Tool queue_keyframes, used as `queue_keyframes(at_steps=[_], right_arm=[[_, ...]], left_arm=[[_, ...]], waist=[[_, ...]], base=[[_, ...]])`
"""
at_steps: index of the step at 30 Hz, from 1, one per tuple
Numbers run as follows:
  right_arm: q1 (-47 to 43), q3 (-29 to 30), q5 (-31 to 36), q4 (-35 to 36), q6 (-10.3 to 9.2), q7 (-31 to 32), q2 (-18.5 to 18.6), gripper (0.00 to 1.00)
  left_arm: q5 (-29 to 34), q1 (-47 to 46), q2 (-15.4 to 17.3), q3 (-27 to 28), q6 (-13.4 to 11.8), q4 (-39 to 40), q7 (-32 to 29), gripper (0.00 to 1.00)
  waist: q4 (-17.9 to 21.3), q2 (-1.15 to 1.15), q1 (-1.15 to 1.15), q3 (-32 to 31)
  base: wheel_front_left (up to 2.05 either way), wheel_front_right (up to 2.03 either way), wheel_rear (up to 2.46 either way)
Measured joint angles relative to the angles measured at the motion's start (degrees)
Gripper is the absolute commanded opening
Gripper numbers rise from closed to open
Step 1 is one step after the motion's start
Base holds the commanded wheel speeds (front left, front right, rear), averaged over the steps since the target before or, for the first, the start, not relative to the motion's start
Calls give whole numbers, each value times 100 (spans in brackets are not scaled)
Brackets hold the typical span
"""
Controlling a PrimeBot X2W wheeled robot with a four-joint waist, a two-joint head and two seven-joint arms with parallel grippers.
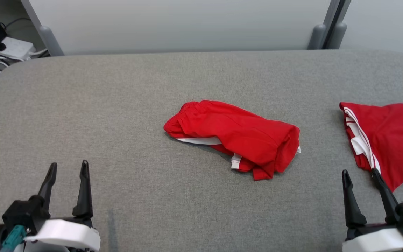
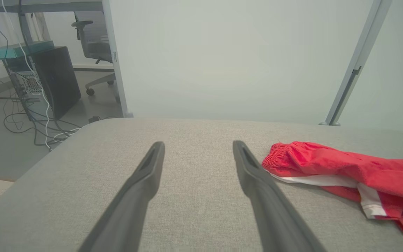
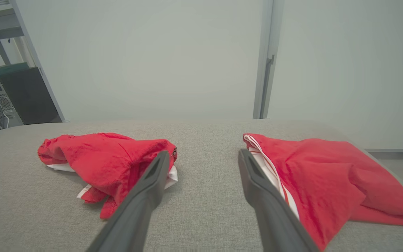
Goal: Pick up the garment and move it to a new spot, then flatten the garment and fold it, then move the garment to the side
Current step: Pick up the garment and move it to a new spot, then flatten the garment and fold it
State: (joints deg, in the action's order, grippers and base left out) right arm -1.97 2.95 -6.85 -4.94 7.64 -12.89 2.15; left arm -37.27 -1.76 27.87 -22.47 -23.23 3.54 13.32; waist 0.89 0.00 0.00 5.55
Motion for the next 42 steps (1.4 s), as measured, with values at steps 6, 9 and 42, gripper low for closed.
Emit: queue_keyframes(at_steps=[6,9,42], right_arm=[[-425,31,23,81,0,89,-4,100],[-544,29,23,172,0,127,-4,100],[921,-2377,-297,-427,-2,592,278,100]], left_arm=[[-4,380,-47,60,56,18,69,100],[-4,505,-23,73,124,8,84,100],[186,-129,-224,-224,307,-34,25,100]], waist=[[-70,0,0,-291],[-66,0,0,-384],[-496,0,0,93]], base=[[0,0,0],[0,0,0],[0,0,0]])
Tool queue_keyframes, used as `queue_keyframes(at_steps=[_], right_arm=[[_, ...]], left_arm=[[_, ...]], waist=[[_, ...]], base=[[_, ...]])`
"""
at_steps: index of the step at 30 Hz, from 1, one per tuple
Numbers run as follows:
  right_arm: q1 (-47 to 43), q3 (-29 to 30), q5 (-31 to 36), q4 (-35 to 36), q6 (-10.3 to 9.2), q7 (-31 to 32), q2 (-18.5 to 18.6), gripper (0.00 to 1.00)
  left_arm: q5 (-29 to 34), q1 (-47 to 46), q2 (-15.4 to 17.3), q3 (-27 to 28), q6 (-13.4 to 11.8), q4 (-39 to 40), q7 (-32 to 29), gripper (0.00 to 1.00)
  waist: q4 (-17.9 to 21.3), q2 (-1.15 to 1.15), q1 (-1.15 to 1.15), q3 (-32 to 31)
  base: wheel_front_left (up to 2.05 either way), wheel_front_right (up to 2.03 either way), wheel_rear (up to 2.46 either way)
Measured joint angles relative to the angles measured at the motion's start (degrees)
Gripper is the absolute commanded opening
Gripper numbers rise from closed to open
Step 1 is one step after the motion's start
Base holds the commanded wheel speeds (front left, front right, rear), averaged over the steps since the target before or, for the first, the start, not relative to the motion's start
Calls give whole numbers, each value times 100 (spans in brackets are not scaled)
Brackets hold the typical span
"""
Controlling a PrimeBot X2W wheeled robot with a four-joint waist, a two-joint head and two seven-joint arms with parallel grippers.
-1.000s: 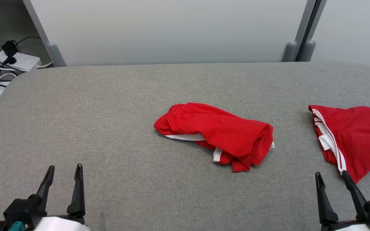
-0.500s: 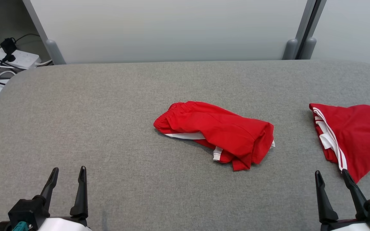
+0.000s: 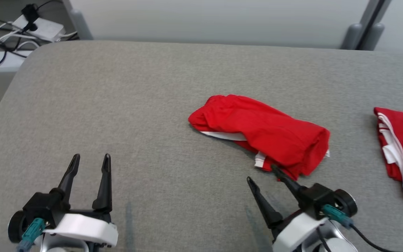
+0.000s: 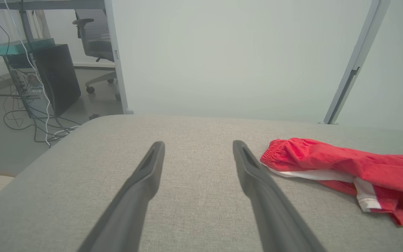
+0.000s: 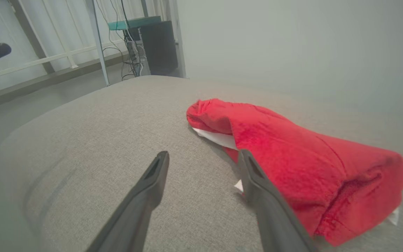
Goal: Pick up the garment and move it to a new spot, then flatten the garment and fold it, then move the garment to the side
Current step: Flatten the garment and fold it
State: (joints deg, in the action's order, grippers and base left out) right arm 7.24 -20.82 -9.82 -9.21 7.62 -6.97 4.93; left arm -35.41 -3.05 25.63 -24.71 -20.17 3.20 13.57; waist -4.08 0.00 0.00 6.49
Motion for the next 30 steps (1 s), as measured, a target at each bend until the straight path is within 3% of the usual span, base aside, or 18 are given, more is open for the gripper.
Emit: queue_keyframes(at_steps=[1,8,15,23,24,25,26,30], right_arm=[[254,-336,-96,-359,1,57,60,100],[1009,-724,-389,-1421,2,-20,152,100],[1577,-353,-266,-2298,2,-350,255,100],[1611,-20,33,-2764,3,-406,246,100],[1652,-27,37,-2820,3,-406,233,50],[1714,-30,98,-2876,3,-364,223,31],[1765,-24,154,-2907,3,-334,220,3],[1851,13,219,-3048,-11,-283,220,0]], left_arm=[[22,-124,-82,-35,26,-27,7,100],[66,-472,-287,-77,221,-177,43,100],[124,-693,-475,-94,364,-378,65,100],[224,-838,-619,-11,557,-512,67,100],[252,-844,-644,-10,589,-526,67,100],[283,-850,-655,-7,603,-535,67,100],[321,-862,-661,3,608,-546,67,100],[376,-894,-692,57,658,-582,67,100]], waist=[[-122,0,0,81],[-429,0,0,398],[-668,0,0,700],[-609,0,0,868],[-601,0,0,876],[-594,0,0,882],[-587,0,0,885],[-573,0,0,864]], base=[[0,0,0],[0,0,0],[0,0,0],[0,0,0],[0,0,0],[0,0,0],[0,0,0],[0,0,0]])
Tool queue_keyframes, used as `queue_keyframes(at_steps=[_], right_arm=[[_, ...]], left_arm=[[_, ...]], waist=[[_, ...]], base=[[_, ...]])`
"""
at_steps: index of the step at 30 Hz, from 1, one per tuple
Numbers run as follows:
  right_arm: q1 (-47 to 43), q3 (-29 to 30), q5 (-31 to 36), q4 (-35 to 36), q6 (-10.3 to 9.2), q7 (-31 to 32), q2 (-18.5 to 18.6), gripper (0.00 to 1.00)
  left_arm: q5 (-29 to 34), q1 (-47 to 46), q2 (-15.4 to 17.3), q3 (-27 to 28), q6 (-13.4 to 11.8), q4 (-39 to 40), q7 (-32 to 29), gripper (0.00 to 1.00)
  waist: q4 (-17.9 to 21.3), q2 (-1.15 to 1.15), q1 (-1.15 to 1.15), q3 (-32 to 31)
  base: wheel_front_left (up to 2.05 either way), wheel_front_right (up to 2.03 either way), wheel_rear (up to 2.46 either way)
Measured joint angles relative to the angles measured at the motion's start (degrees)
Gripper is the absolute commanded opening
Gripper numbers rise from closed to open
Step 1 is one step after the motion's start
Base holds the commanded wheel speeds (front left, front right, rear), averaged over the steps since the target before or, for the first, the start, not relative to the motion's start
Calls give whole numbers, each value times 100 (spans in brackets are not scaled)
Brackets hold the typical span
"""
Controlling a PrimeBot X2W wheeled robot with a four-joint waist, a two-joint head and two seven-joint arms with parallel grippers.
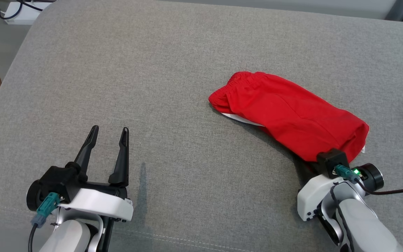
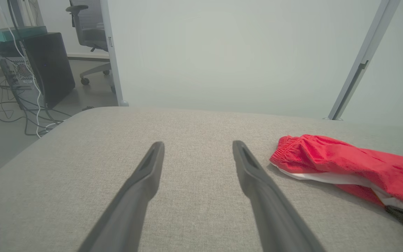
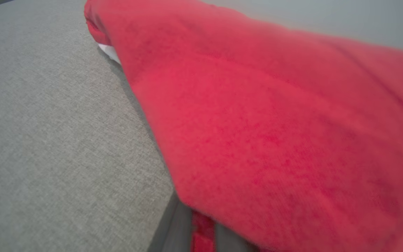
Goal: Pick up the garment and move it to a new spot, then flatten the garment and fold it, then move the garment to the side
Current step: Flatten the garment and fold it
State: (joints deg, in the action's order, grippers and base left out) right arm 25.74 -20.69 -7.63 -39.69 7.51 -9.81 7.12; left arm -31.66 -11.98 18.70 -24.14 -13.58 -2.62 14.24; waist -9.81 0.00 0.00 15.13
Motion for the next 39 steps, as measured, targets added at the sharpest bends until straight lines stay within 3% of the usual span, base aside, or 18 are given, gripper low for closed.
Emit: queue_keyframes(at_steps=[3,6,10,14,20,27,35,36,37,38,39], right_arm=[[-41,-260,-153,127,-2,-22,21,0],[-210,-1101,-743,665,0,-24,187,0],[-420,-1878,-1630,1904,2,-57,962,0],[-544,-1990,-2141,3058,-1,-248,1746,0],[-1180,-1473,-2647,4309,-1,-407,2227,0],[-2389,-591,-2646,4166,-2,-442,2368,0],[-2225,-1196,-2707,3334,-2,-434,2185,0],[-2135,-1300,-2718,3217,-1,-434,2186,27],[-2076,-1371,-2738,3138,-2,-434,2182,81],[-2040,-1396,-2780,3133,-2,-434,2159,100],[-2010,-1434,-2783,3139,-2,-435,2153,100]], left_arm=[[48,1,-33,30,24,-21,0,100],[64,2,-67,80,49,-51,0,100],[97,9,-71,133,51,-79,16,100],[134,48,-68,160,78,-80,16,100],[142,114,1,168,100,-42,15,100],[143,113,88,169,99,54,-46,100],[168,99,207,114,99,149,-222,100],[177,98,209,111,99,164,-222,100],[181,93,208,107,99,164,-244,100],[181,92,209,101,99,162,-264,100],[181,92,211,100,99,167,-263,100]], waist=[[26,0,0,-32],[75,0,0,-89],[211,0,0,-173],[394,0,0,-247],[669,0,0,-314],[883,0,0,-247],[1040,0,0,-96],[1048,0,0,-83],[1054,0,0,-81],[1058,0,0,-85],[1061,0,0,-92]], base=[[0,0,0],[0,0,0],[0,0,0],[0,0,0],[0,0,0],[0,0,0],[0,0,0],[0,0,0],[0,0,0],[0,0,0],[0,0,0]])
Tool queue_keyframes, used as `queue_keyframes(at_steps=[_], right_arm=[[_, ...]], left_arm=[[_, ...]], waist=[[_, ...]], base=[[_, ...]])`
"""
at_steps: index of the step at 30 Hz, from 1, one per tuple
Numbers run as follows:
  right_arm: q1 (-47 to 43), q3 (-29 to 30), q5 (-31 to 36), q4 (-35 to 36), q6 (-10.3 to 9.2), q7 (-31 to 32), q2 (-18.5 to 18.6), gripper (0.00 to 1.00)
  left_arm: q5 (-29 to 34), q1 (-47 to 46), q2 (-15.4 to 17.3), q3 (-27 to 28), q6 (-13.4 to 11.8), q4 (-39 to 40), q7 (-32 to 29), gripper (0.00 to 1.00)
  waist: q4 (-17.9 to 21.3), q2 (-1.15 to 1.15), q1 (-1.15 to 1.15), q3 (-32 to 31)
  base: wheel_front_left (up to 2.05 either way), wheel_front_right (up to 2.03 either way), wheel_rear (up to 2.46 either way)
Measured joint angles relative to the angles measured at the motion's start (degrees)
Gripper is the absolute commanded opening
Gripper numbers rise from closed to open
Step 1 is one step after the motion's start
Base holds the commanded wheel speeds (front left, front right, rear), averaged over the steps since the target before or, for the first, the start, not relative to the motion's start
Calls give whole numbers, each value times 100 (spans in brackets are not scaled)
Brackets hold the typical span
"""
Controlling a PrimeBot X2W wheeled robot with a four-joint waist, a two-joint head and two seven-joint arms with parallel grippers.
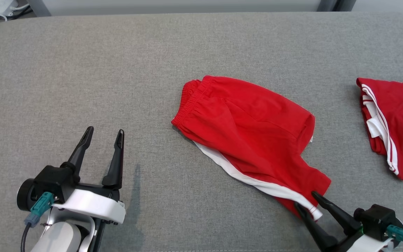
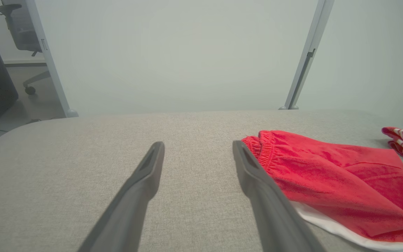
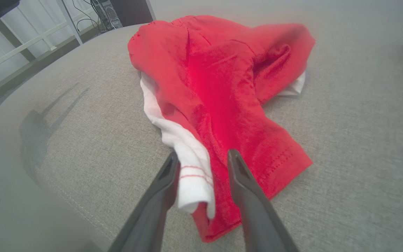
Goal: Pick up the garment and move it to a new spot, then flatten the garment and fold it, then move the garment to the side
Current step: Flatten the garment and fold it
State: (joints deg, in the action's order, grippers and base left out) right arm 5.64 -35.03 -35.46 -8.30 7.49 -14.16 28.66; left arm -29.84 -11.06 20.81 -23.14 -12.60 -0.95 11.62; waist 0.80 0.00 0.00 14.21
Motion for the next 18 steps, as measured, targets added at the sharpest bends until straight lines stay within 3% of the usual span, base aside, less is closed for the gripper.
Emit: queue_keyframes(at_steps=[4,9,12,18], right_arm=[[-66,149,88,372,0,0,-2,100],[-514,1318,465,1381,9,-8,-332,100],[-801,2128,869,1416,-2,-8,-671,100],[-867,2551,1506,1374,0,-9,-1189,100]], left_arm=[[-1,9,37,19,-8,0,-9,100],[-10,79,134,120,-79,54,-47,100],[-10,172,190,148,-118,63,-49,100],[-9,289,203,99,-162,91,-51,100]], waist=[[41,0,0,-84],[160,0,0,-217],[225,0,0,-310],[311,0,0,-552]], base=[[0,0,0],[0,0,0],[0,0,0],[0,0,0]])
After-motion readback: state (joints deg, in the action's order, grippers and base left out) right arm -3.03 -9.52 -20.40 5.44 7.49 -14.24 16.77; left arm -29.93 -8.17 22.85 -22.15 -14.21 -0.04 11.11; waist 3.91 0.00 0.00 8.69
